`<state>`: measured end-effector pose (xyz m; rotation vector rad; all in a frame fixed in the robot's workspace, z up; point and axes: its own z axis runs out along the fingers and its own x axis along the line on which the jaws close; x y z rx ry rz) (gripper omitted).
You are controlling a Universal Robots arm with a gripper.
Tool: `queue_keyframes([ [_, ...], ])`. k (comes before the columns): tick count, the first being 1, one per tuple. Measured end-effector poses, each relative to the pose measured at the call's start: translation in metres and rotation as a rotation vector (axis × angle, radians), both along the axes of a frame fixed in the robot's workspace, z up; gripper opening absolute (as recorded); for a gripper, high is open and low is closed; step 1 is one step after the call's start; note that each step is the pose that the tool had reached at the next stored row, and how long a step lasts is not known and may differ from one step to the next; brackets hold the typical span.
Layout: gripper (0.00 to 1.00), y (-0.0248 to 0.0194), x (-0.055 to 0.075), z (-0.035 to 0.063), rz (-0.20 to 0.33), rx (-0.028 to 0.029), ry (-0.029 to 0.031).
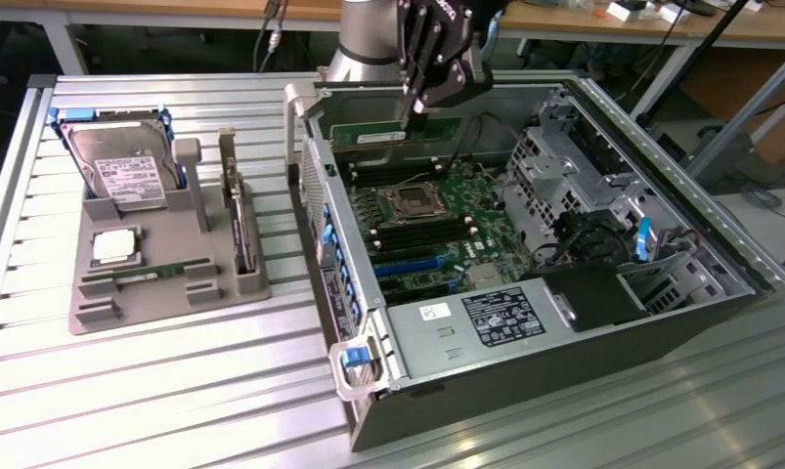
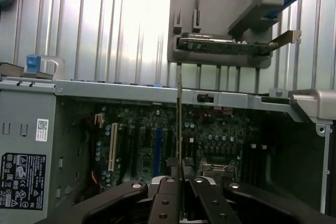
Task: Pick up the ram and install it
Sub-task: 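Pick up the ram and move it above insertion slot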
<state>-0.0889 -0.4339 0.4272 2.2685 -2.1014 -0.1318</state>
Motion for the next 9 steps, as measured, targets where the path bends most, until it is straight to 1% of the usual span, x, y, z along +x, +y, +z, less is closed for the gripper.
queue_keyframes([
  [4,0.13,0.0,0.007,0.0,0.0,0.0001,0.0013],
  [9,0.13,0.0,0.02,0.0,0.0,0.0005,0.0031],
])
